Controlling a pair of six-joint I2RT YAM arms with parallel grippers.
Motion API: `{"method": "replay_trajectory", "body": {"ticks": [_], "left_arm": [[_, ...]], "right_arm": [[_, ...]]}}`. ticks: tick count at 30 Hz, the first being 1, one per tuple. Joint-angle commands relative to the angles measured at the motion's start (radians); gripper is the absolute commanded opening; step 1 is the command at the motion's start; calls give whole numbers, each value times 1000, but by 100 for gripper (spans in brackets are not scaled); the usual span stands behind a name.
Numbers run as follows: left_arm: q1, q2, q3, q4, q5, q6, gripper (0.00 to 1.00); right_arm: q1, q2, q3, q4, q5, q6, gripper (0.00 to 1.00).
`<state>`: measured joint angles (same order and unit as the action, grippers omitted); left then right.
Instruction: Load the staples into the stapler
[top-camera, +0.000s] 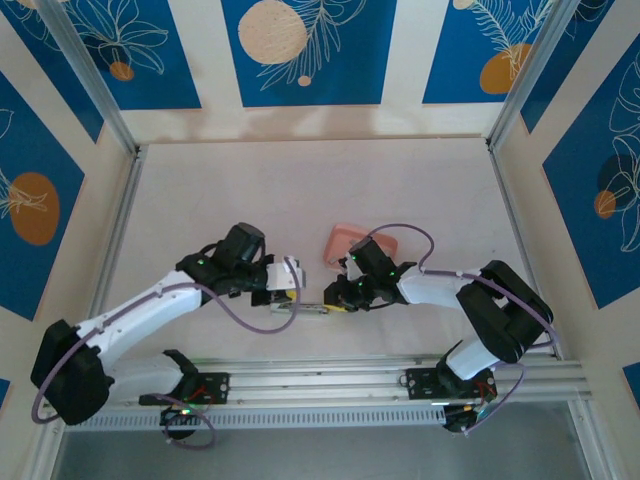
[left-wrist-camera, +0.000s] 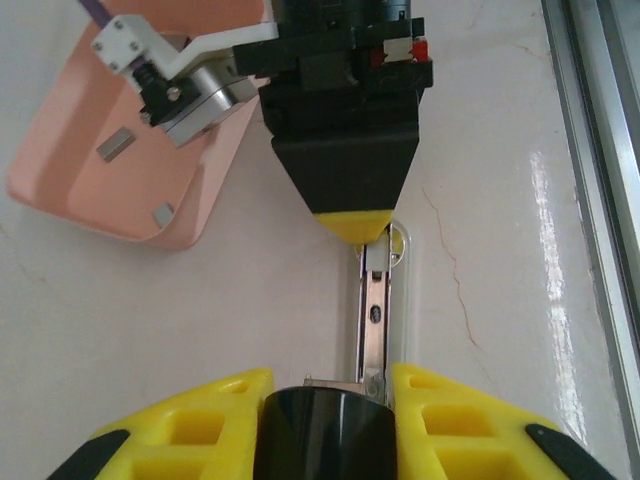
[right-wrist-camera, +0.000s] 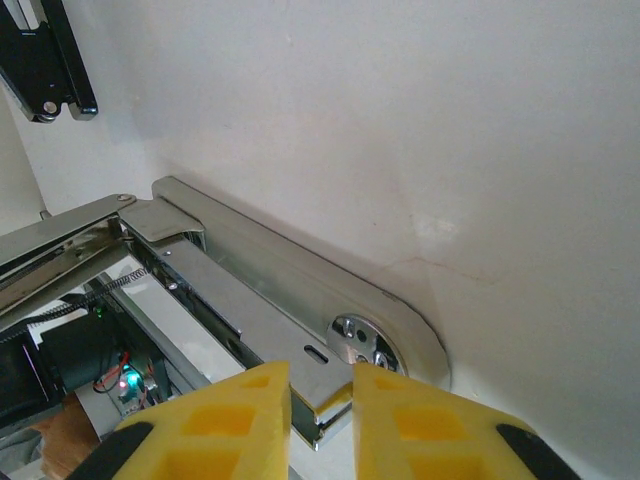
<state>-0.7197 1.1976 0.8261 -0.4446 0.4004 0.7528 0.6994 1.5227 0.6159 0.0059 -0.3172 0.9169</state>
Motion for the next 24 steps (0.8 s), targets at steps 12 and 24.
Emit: {"method": "replay_trajectory", "body": {"ticks": [12, 24], "left_arm": [[-152, 324, 153, 188, -98, -156, 23], [-155, 397, 189, 123, -123, -168, 24]], "right_arm": [[16, -14, -31, 32, -27, -24, 19], [-67, -188, -155, 43, 7, -16, 33]]}}
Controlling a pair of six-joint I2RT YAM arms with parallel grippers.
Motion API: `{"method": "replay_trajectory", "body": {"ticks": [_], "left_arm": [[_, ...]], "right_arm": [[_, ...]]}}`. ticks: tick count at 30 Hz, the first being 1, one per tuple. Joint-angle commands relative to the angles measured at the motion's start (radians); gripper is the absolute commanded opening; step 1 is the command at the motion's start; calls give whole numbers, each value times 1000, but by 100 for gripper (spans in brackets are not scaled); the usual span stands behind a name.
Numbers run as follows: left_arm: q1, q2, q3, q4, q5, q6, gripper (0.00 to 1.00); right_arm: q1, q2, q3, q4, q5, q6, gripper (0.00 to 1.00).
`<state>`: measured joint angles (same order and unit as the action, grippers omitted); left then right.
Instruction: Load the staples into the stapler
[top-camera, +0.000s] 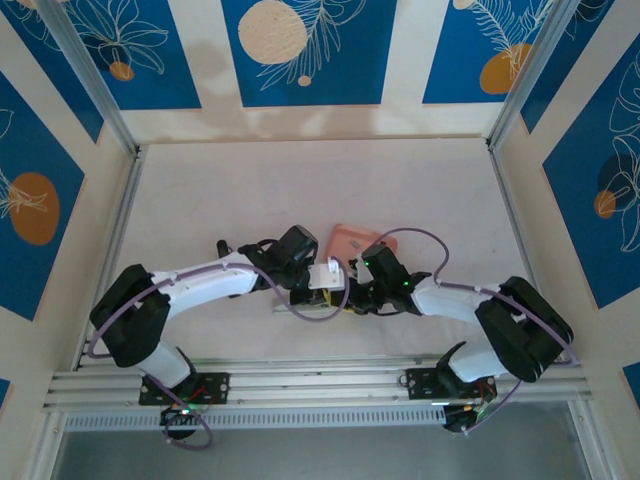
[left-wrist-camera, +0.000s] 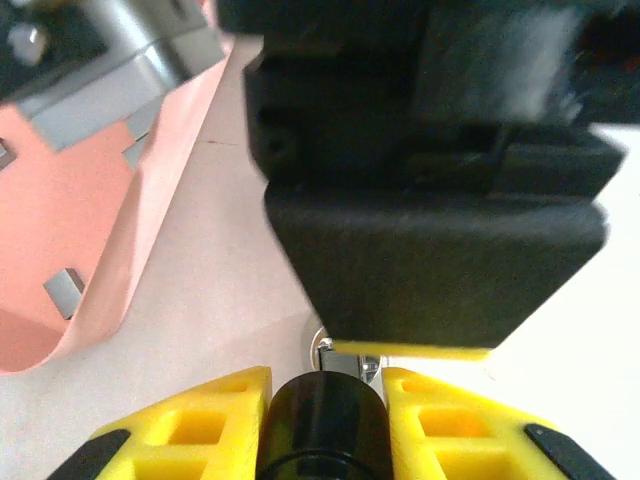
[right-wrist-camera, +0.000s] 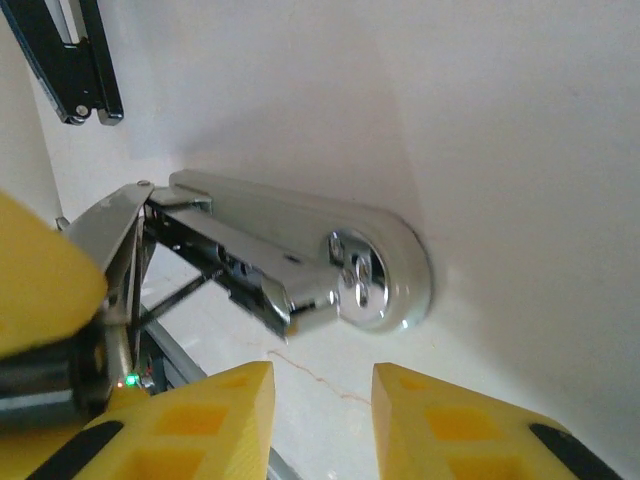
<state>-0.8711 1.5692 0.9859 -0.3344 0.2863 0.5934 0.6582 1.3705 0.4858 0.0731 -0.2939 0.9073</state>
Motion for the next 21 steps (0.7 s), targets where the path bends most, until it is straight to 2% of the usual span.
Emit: {"method": "replay_trajectory", "body": {"ticks": [1, 13, 21], "left_arm": [[-5, 30, 33, 7, -9, -10, 24], [-32, 148, 141, -98, -55, -8, 26], [-50, 246, 222, -182, -84, -6, 27]], "right_arm": [[-38, -44, -33, -34, -18, -10, 33], [-148, -184, -60, -183, 28, -67, 36], [-189, -246, -91, -203, 19, -77, 37]]}}
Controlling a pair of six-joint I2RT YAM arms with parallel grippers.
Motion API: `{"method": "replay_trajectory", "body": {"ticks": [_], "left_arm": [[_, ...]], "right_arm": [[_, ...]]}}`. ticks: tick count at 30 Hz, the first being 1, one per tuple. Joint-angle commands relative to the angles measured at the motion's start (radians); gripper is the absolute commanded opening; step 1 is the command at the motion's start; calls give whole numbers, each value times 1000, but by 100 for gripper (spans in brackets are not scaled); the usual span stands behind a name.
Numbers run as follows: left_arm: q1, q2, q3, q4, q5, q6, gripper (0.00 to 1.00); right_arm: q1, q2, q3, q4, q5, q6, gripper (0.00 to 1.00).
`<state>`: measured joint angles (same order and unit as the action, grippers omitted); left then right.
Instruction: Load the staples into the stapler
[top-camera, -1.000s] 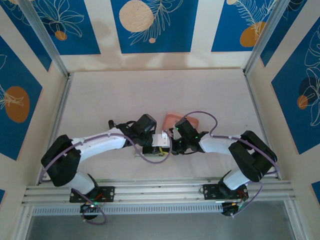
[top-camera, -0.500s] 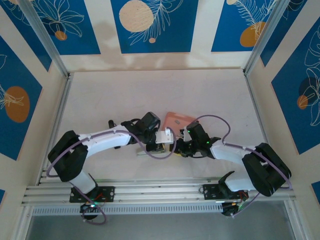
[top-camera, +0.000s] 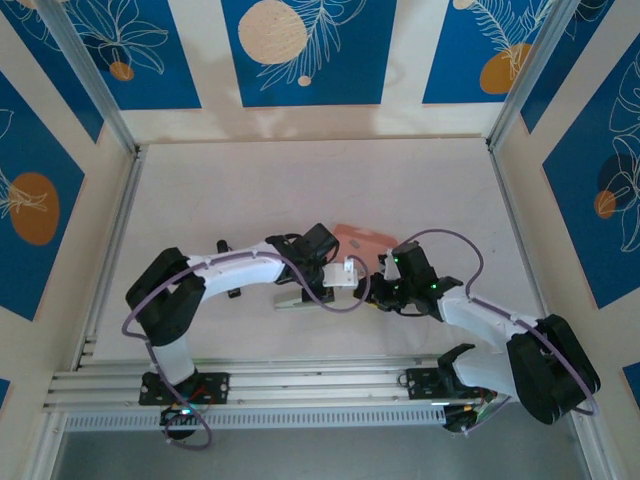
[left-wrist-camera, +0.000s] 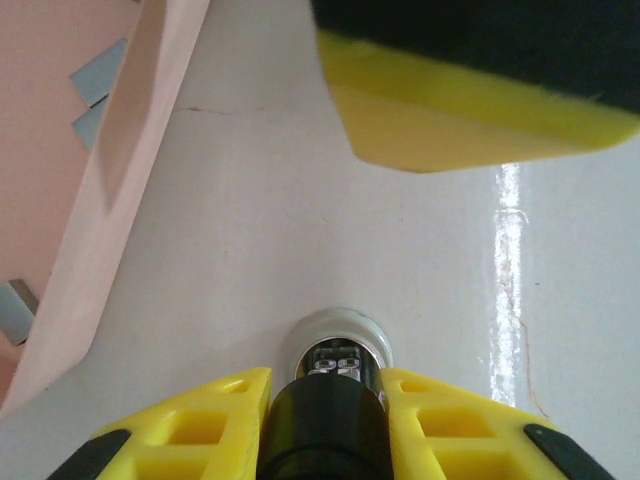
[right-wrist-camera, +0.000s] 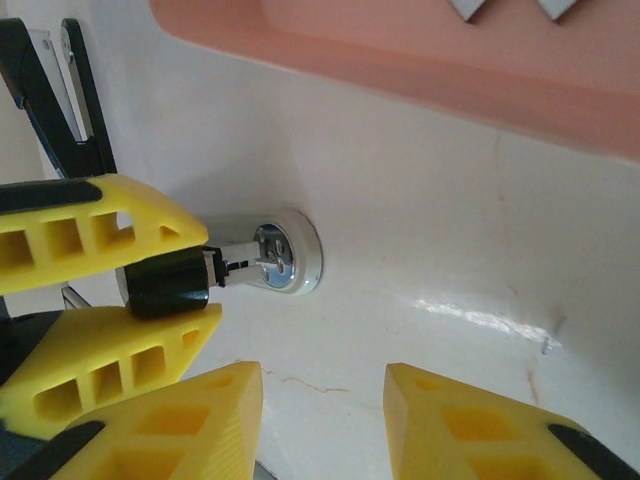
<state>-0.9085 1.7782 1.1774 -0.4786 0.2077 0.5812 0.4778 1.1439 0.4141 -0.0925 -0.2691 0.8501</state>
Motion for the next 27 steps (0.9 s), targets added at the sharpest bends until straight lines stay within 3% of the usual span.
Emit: {"method": "replay_trajectory", "body": {"ticks": [1, 27], "left_arm": [[-16, 49, 37, -47, -8, 7, 27], [-33, 175, 111, -140, -45, 0, 26]], "right_arm": [[-11, -22, -22, -38, -6, -22, 37], [-32, -33, -34, -45, -15, -43, 37]]}}
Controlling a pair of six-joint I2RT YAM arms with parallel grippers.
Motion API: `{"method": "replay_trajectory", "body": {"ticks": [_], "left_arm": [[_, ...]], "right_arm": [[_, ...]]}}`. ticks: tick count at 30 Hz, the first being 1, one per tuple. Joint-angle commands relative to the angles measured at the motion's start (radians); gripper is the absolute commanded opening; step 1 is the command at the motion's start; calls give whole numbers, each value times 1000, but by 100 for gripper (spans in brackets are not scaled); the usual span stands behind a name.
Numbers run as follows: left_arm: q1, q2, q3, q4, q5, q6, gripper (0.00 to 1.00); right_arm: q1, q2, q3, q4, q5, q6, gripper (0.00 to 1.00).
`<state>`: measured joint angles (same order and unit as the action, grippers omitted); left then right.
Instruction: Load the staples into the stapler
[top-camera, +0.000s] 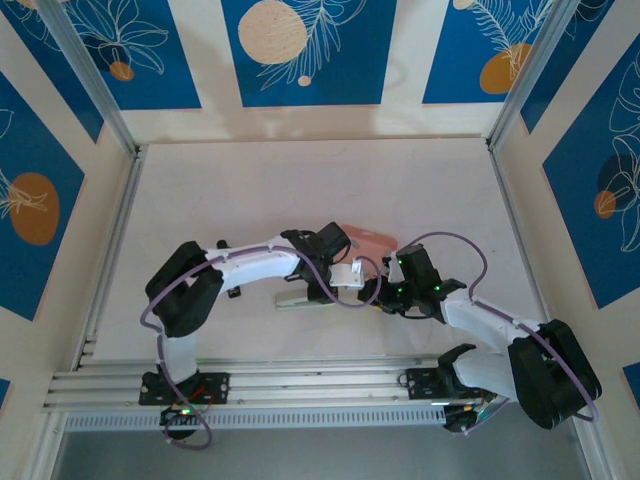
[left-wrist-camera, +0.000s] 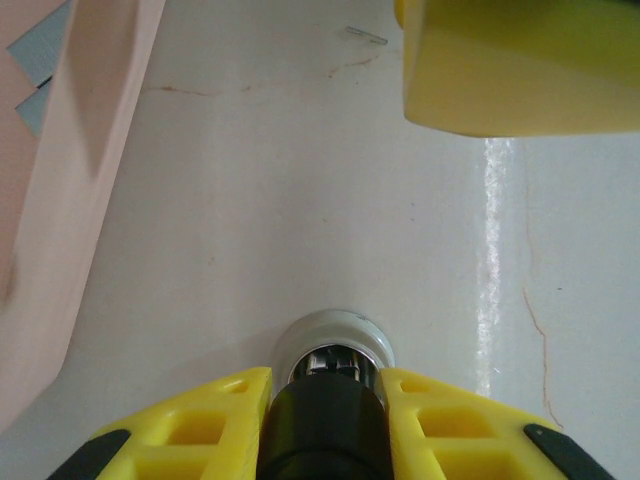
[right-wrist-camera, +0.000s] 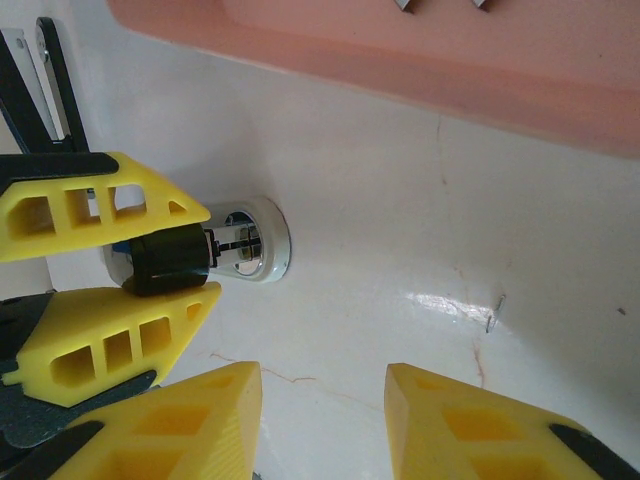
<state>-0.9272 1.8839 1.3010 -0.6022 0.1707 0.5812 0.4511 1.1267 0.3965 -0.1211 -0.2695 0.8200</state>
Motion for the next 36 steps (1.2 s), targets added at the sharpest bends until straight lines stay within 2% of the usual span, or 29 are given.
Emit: {"method": "replay_trajectory", "body": {"ticks": [1, 36], "left_arm": [[-15, 72, -12, -19, -10, -1, 26], [-28, 152, 17, -70, -109, -33, 27]], "right_arm": [[-5, -16, -16, -16, -16, -14, 37], [-7, -12, -18, -7, -12, -15, 37]]}}
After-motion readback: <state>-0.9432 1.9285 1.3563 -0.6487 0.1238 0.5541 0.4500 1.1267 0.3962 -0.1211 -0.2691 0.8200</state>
